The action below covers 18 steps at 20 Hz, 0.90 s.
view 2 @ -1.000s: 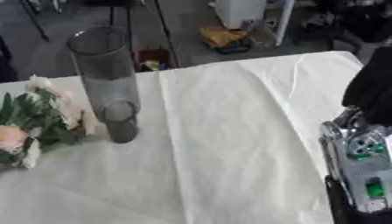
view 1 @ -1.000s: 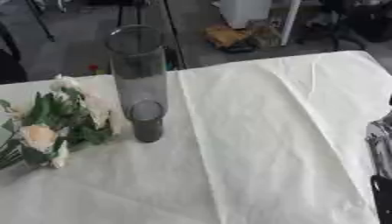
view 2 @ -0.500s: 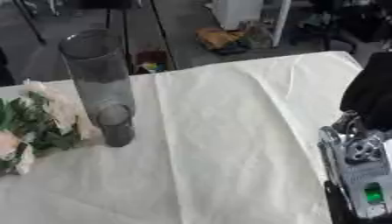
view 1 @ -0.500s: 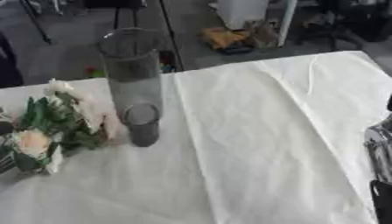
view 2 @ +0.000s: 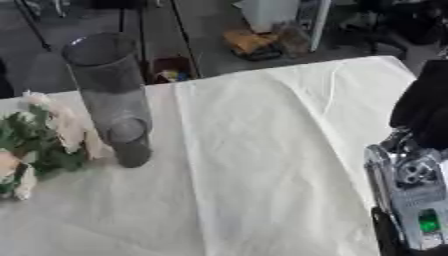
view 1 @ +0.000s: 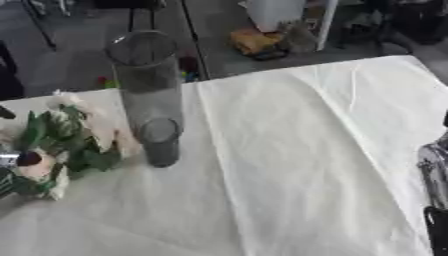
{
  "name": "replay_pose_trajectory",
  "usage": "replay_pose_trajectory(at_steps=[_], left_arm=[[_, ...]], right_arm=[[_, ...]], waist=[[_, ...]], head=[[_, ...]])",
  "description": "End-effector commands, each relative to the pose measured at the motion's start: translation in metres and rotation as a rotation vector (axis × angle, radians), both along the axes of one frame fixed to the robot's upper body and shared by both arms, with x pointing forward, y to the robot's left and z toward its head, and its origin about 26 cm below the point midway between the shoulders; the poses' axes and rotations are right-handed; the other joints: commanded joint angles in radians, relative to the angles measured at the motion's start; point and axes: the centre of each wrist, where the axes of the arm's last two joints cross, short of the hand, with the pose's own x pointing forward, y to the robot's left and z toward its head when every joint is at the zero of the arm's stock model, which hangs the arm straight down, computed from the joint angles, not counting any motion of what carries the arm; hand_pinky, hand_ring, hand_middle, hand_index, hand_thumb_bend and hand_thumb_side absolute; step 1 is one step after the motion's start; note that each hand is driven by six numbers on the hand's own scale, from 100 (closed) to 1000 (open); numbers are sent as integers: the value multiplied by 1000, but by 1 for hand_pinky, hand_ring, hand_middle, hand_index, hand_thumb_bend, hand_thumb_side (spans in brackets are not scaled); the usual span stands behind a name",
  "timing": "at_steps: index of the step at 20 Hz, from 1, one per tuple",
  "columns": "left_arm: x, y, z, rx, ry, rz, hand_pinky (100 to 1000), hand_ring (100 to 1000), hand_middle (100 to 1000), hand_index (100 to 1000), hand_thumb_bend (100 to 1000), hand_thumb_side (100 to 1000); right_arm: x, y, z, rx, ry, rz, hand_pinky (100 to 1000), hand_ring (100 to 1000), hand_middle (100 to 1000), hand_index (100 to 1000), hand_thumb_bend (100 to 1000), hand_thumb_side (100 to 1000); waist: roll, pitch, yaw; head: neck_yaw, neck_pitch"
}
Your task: Arrange flowers into the vase.
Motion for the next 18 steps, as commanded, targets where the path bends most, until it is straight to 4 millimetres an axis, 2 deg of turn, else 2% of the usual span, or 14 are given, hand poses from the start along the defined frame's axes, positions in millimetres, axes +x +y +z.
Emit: replay_pose_trajectory(at_steps=[1,10,18], left_arm=[[-3,2,12,44,-29,20,1000,1000,1000,1000,788,850],[1,-10,10,94,-174,18,1000,1000,1000,1000,745,824],[18,-5,-18,39,-169,15,1000,1000,1000,1000,736,844]], right_arm=[[-3,1,8,2,-39,10,700,807,782,860,100,838],[-3,3,8,3,-40,16,702,808,781,861,100,831],[-2,4,9,5,-42,19,705,809,780,859,100,822]], waist=[[-1,-17,-1],[0,-8,-9],[-2,3,-19]], head=[[-1,-7],[-2,-18],[-8,-32]])
